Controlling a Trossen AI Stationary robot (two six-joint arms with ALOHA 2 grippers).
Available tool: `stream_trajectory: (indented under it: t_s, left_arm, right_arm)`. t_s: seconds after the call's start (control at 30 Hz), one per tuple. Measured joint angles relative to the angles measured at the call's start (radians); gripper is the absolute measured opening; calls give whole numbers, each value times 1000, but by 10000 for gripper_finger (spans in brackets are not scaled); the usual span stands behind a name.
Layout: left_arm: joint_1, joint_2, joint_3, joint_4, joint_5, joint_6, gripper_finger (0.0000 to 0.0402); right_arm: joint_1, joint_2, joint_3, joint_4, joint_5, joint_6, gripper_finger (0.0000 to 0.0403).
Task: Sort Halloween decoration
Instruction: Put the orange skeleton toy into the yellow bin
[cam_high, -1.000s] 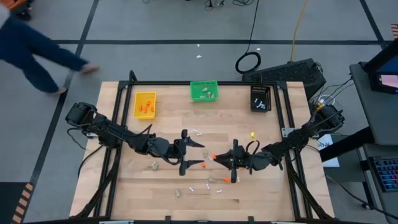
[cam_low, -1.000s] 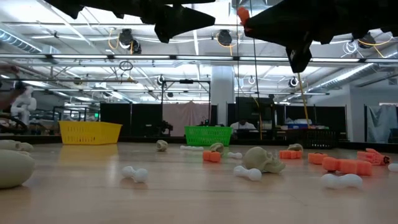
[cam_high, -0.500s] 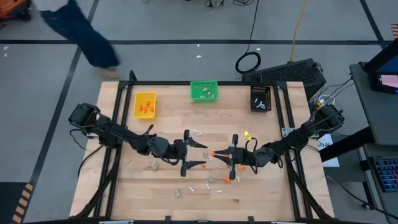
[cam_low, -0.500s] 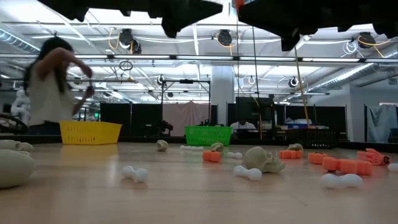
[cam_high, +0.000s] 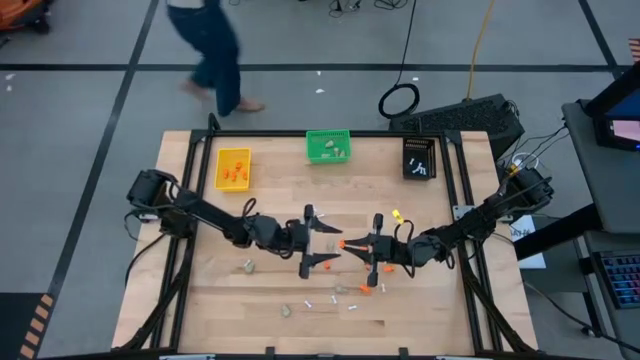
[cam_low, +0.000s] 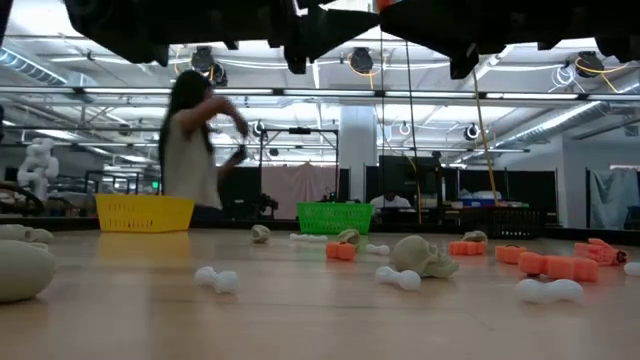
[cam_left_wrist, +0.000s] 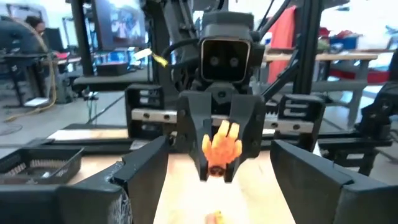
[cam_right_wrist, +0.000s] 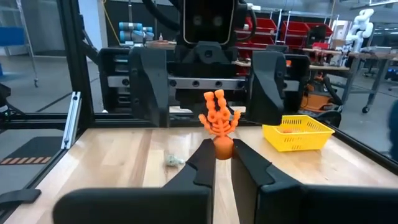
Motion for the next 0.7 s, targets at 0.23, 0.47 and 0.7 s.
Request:
stream_trajectory:
  t_s: [0.23,0.47,0.7]
  left_arm:
    - [7,66,61,2,45,24,250]
    - [12,77,71,-1,45,33,186]
    - [12,77,72,-2,42,34,146]
  right_arm:
    - [-7,0,0,0,0,3,12]
    - [-6,0,0,-4,-1,4,12]
    - [-6,0,0,-7,-4,4,12]
